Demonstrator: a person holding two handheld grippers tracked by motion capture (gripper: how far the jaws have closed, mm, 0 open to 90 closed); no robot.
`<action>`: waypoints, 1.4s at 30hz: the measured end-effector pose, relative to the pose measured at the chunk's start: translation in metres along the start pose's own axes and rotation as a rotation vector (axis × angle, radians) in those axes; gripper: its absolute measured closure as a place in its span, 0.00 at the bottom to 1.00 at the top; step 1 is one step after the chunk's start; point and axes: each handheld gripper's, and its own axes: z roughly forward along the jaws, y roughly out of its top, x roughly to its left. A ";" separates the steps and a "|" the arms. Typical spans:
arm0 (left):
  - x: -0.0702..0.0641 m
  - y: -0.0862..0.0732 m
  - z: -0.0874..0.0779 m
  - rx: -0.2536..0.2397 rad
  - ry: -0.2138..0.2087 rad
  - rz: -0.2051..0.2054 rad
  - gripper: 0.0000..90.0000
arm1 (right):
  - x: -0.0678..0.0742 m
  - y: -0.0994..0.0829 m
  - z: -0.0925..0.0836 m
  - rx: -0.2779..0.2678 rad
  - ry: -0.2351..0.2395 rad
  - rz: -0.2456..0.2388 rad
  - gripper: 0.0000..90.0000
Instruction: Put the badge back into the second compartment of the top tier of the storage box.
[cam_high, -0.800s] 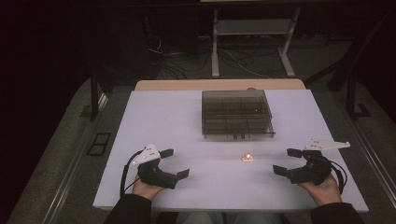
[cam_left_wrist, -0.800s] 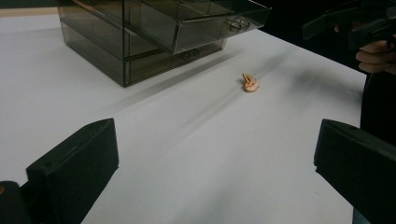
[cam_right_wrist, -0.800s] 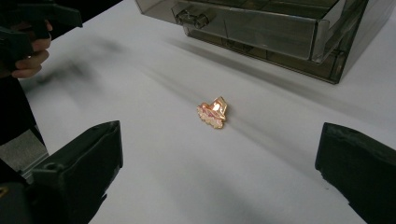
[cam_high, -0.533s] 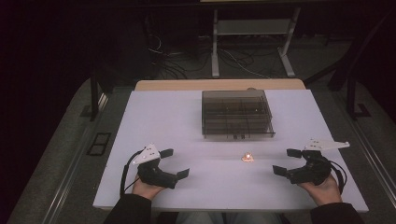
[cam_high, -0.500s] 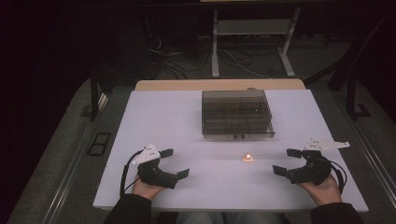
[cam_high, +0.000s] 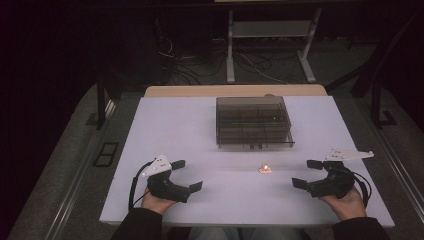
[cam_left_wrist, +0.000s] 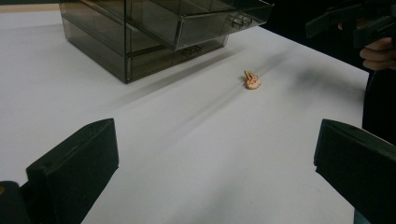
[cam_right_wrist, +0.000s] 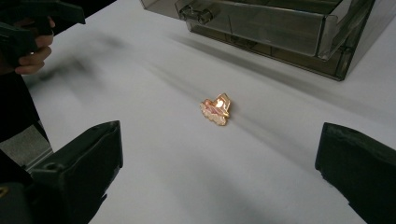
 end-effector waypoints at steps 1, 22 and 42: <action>0.000 0.000 0.000 0.000 -0.001 -0.001 0.00 | 0.000 0.000 0.000 0.001 0.001 -0.001 0.00; -0.003 -0.002 -0.001 0.011 0.001 -0.003 0.00 | 0.010 0.012 0.007 0.047 0.021 -0.034 0.00; -0.003 -0.003 -0.001 0.012 -0.001 -0.004 0.00 | 0.019 0.035 0.016 0.090 0.040 -0.075 0.00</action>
